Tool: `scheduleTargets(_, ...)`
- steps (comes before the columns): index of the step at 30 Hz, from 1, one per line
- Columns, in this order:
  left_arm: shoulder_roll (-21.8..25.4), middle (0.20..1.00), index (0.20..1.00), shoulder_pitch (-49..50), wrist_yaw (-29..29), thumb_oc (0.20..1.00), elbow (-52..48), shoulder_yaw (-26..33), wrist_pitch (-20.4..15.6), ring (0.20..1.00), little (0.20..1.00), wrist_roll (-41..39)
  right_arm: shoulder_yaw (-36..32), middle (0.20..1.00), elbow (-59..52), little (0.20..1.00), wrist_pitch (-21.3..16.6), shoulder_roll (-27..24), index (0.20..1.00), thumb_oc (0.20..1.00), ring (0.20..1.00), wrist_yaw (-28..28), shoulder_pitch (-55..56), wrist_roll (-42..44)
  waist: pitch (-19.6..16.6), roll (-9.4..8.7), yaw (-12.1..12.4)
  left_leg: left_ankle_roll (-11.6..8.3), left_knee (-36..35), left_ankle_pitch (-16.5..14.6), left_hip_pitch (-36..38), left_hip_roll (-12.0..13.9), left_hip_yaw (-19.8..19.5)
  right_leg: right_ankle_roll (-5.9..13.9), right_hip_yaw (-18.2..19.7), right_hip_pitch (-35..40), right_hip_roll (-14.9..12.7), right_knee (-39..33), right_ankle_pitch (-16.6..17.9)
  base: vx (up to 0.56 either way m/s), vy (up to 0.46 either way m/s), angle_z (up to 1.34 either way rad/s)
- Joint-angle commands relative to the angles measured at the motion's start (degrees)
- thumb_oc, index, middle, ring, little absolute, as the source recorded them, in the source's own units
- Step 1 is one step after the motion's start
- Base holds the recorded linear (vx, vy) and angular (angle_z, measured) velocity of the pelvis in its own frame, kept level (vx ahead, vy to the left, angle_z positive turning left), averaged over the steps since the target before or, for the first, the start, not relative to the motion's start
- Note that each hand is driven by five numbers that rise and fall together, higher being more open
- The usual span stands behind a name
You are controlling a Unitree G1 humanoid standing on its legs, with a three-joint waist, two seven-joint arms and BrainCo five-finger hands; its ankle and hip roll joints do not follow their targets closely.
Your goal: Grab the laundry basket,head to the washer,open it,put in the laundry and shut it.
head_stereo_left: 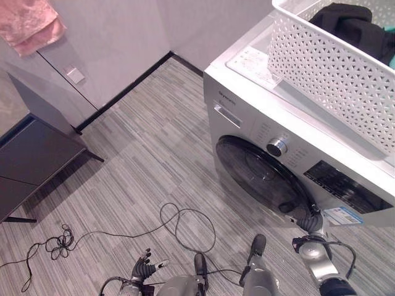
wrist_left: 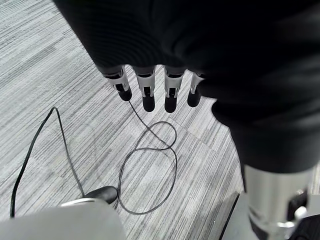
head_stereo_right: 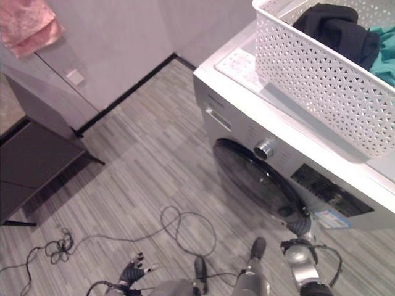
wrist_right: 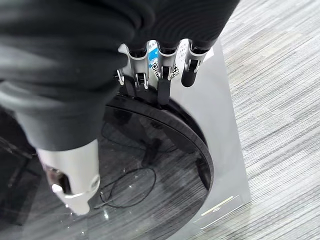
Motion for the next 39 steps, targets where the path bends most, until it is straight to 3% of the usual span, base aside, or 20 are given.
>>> scheduleTargets(1, 2.0, 1.0, 1.0, -3.1, 0.9, 1.0, 0.0, -1.4, -2.3, 1.0, 1.0, -1.1, 10.1, 1.0, 4.2, 1.0, -4.6, 4.2, 1.0, 1.0, 1.0, 8.9, -13.0, 5.3, 0.3, -1.22, 6.4, 2.41, -0.6, -5.6, -0.3, -2.8, -5.6, 6.26, 1.7, -3.7, -9.0, 7.3, -1.4, -0.02, -0.005, 0.07)
scheduleTargets(5, 2.7, 1.0, 1.0, -4.4, -0.2, 1.0, 0.4, -2.2, -2.0, 1.0, 1.0, -0.2, 17.6, 1.0, 7.2, 1.0, -6.2, 8.3, 1.0, 1.0, 1.0, 18.2, -14.6, 14.8, 0.9, -1.94, 8.1, 1.94, -0.5, -5.1, -1.1, -2.4, -6.1, 6.03, 0.6, -4.0, -9.1, 7.6, -1.5, -0.02, -0.022, -0.01)
scheduleTargets(6, 2.7, 1.0, 1.0, -4.4, -0.2, 1.0, 0.4, -2.2, -2.0, 1.0, 1.0, -0.2, 17.6, 1.0, 7.2, 1.0, -6.2, 8.3, 1.0, 1.0, 1.0, 18.3, -14.6, 14.9, 0.9, -1.97, 8.1, 1.94, -0.5, -5.1, -1.1, -2.4, -6.1, 6.03, 0.6, -4.0, -9.1, 7.6, -1.5, -0.02, -0.038, -0.11)
scheduleTargets(9, 4.0, 1.0, 1.0, -5.2, -1.4, 1.0, 0.2, -2.4, -1.5, 1.0, 1.0, 0.6, 23.8, 1.0, 8.4, 1.0, -4.5, 11.0, 1.0, 1.0, 1.0, 26.8, -15.5, 22.8, 1.3, -3.06, 9.8, 1.54, -0.3, -4.8, -1.6, -1.9, -6.2, 5.93, -0.1, -4.0, -9.0, 7.7, -1.4, -0.01, -0.046, -0.01)
scheduleTargets(13, 4.6, 1.0, 1.0, -6.1, -1.9, 1.0, 1.8, -2.5, -1.2, 1.0, 1.0, 1.3, 28.6, 1.0, 9.7, 1.0, -3.2, 12.2, 1.0, 1.0, 1.0, 32.0, -16.7, 26.7, 1.4, -4.27, 11.2, 1.08, 0.1, -4.6, -2.4, -1.4, -6.4, 5.75, -0.6, -4.4, -8.8, 7.9, -1.6, -0.01, -0.047, -0.01)
scheduleTargets(19, 5.0, 1.0, 1.0, -6.9, -1.4, 1.0, 2.5, -2.6, -1.4, 1.0, 1.0, 2.0, 31.7, 1.0, 10.6, 1.0, -2.8, 13.2, 1.0, 1.0, 1.0, 34.6, -18.5, 29.4, 1.9, -5.2, 12.5, 0.6, 0.3, -4.4, -3.0, -0.6, -6.4, 5.51, -0.9, -4.6, -8.4, 8.1, -1.9, -0.01, -0.033, 0.03)
scheduleTargets(28, 5.0, 1.0, 1.0, -8.8, -1.5, 1.0, 3.3, -3.7, -1.7, 1.0, 1.0, 2.2, 31.6, 1.0, 15.5, 1.0, -2.4, 18.2, 1.0, 1.0, 1.0, 38.7, -21.7, 42.8, 3.7, -4.85, 15.7, 0.16, 0.5, -3.9, -3.4, 0.0, -6.9, 5.44, -1.6, -4.4, -8.3, 8.7, -2.4, -0.01, -0.005, -0.02)
scheduleTargets(36, 4.6, 1.0, 1.0, -10.9, 0.1, 1.0, 5.6, -5.7, -1.8, 1.0, 1.0, 1.4, 34.5, 1.0, 17.1, 1.0, -2.5, 22.3, 1.0, 1.0, 1.0, 37.1, -26.0, 42.1, 5.0, -4.19, 18.3, -0.41, 0.8, -2.9, -4.5, 0.5, -8.7, 5.15, -3.4, -3.4, -7.9, 8.6, -3.1, -0.01, -0.025, 0.03)
scheduleTargets(37, 4.6, 1.0, 1.0, -10.9, 0.1, 1.0, 5.6, -5.7, -1.8, 1.0, 1.0, 1.4, 34.5, 0.922, 17.1, 0.922, -2.5, 22.3, 0.922, 0.922, 0.922, 37.1, -26.1, 42.1, 5.0, -4.19, 18.2, -0.41, 0.7, -2.9, -4.5, 0.5, -8.7, 5.15, -3.4, -3.3, -7.9, 8.6, -3.1, 0.0, -0.037, -0.67)
scheduleTargets(39, 4.7, 1.0, 1.0, -11.0, 0.3, 1.0, 5.9, -6.1, -1.7, 1.0, 1.0, 1.6, 34.9, 0.542, 17.3, 0.542, -2.3, 23.6, 0.542, 0.542, 0.542, 36.7, -26.7, 42.6, 5.1, -4.06, 18.9, -0.56, 0.7, -2.7, -4.7, 0.7, -9.1, 5.1, -4.0, -3.1, -7.8, 8.5, -3.3, 0.0, -0.029, -0.42)
